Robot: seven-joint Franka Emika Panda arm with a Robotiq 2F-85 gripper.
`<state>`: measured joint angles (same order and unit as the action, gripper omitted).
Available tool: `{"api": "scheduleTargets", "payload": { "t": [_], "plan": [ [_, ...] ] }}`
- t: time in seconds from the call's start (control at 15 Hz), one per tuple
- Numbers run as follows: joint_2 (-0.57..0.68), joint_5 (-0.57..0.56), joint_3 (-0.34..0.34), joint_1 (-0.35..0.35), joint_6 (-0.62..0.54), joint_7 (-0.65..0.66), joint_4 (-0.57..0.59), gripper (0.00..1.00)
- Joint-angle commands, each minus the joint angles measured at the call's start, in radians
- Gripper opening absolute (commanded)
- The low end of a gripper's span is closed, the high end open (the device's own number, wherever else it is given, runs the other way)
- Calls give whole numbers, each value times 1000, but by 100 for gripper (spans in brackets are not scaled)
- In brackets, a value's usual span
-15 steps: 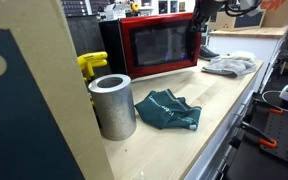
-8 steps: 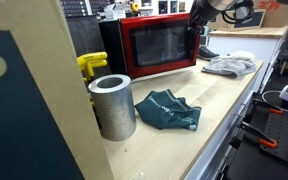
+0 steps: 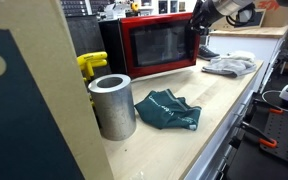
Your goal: Close the completely
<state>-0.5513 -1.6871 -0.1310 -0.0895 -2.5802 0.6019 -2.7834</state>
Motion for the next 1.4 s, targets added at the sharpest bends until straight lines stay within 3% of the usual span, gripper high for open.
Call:
{"api": "scheduleTargets", "payload": {
  "t": [0.0,0.4,0.53,0.6,0.8,0.87,0.93,1.13,1.2,1.33],
  "plan": [
    [-17,-168,33,45,-31,33,0,0],
    [11,-580,146,110,2,141,2,0],
    [60,-729,195,92,-4,206,24,0],
    [76,-784,278,18,18,199,29,0],
    [154,-945,356,-46,-5,272,84,0],
    [179,-981,375,-68,-15,298,103,0],
    [187,-919,340,-87,-19,266,121,0],
    [244,-918,323,-124,-30,279,193,0],
    [260,-917,363,-183,-21,263,218,0],
    [294,-917,382,-221,-21,255,268,0]
  ]
}}
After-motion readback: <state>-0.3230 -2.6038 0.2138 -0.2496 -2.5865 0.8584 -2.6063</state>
